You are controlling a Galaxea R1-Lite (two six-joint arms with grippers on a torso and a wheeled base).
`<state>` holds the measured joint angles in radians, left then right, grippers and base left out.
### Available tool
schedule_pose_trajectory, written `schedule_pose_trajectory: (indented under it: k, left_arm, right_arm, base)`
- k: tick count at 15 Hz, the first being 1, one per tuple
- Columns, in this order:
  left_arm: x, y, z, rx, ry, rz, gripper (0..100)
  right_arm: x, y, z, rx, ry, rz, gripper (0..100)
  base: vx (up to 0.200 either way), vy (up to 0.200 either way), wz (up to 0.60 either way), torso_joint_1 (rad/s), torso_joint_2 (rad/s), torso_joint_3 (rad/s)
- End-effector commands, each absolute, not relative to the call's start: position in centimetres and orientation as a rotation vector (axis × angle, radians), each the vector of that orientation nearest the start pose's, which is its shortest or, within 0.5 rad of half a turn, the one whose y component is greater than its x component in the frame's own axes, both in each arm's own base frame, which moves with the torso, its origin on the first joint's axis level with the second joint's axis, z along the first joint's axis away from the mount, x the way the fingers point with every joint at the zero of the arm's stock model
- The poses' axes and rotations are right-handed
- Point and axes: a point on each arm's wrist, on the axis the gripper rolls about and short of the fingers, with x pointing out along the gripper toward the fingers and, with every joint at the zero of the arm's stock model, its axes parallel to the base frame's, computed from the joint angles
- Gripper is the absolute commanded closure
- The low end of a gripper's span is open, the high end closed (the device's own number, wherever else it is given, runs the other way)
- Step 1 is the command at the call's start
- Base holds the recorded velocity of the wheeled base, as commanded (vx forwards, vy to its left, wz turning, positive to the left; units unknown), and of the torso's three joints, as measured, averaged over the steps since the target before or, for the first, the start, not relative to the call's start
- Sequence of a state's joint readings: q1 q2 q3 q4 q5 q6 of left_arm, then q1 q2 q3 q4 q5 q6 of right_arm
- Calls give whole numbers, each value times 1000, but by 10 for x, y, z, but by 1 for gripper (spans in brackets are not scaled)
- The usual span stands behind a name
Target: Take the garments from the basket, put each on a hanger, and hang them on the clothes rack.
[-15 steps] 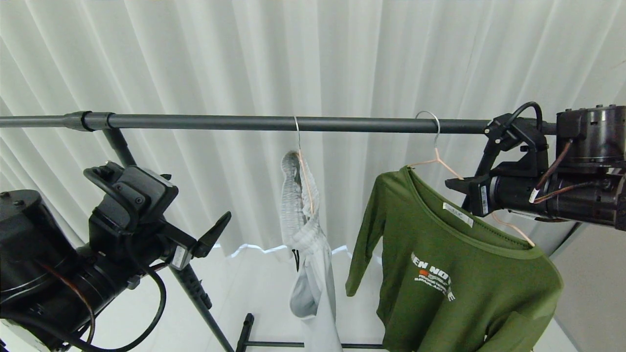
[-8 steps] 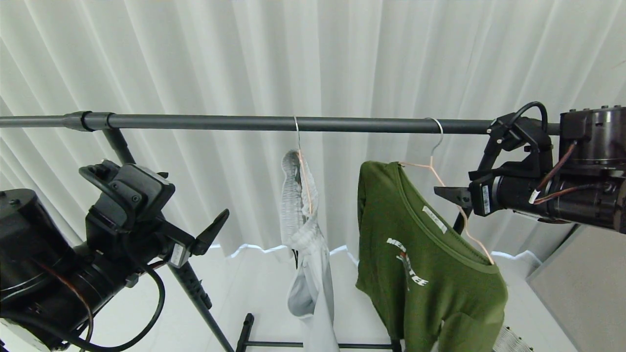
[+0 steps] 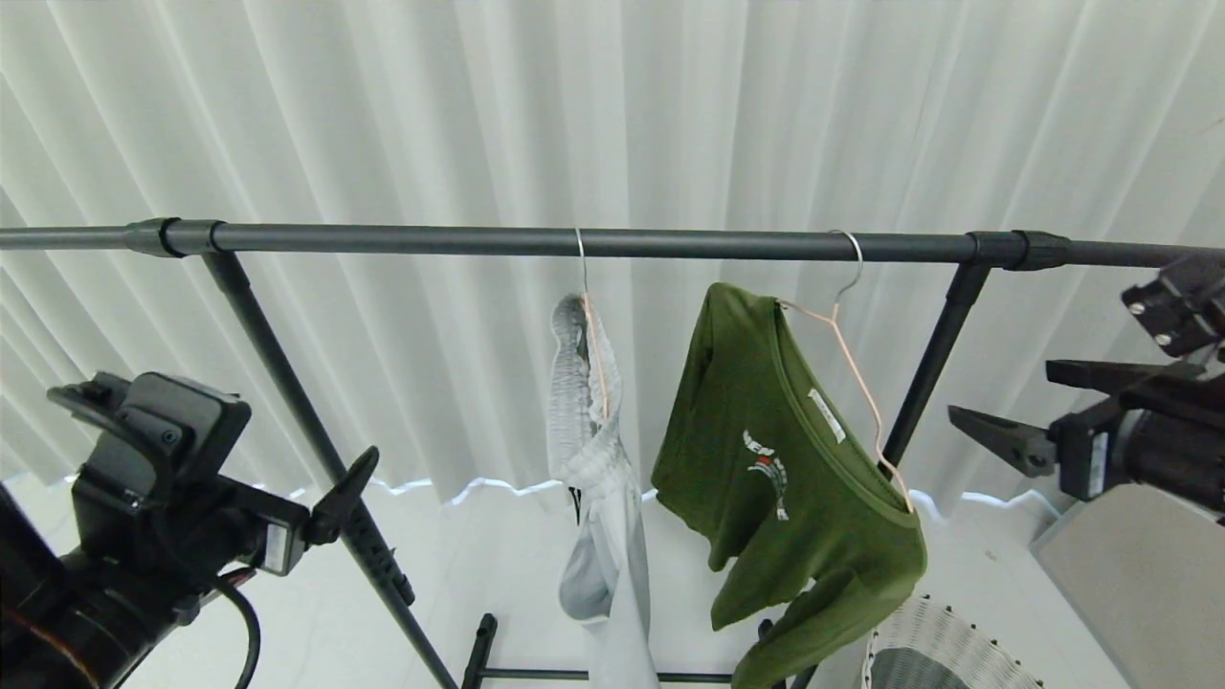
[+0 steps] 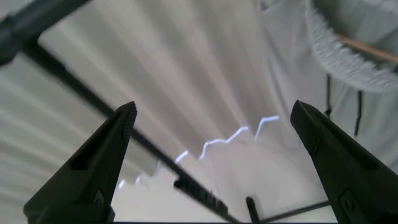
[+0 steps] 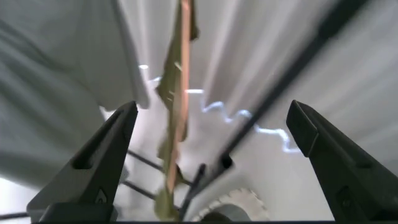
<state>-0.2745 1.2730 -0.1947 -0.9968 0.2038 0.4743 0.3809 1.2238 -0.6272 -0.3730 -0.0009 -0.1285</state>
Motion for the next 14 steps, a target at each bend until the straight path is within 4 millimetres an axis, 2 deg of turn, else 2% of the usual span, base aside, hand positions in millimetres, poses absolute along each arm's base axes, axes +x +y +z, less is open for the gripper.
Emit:
schedule_pose_trajectory:
  k: [1,3,6,9,14]
  left_arm:
    - [128,-30,148,448,81,-35,0]
    - [110,-23,137,385,103,24,0]
    - [98,-14,135,294,133,161,0]
    - [80,-3,131,283,169,245,0]
    - [26,6,108,291,209,268,0]
  right_arm:
    - [125,29,213,-152,148,217,0]
    - [106,11,196,-142,164,94,0]
    - [79,-6,170,-118,228,-79,0]
    - [51,-7,147,-109,274,-136,0]
    - [9,-2,103,-116,237,-128,0]
  base:
    - [0,0,0,0,0,0]
    - [0,0,0,0,0,0]
    - [0,0,0,0,0,0]
    - [0,0,0,0,0,0]
    - [0,0,0,0,0,0]
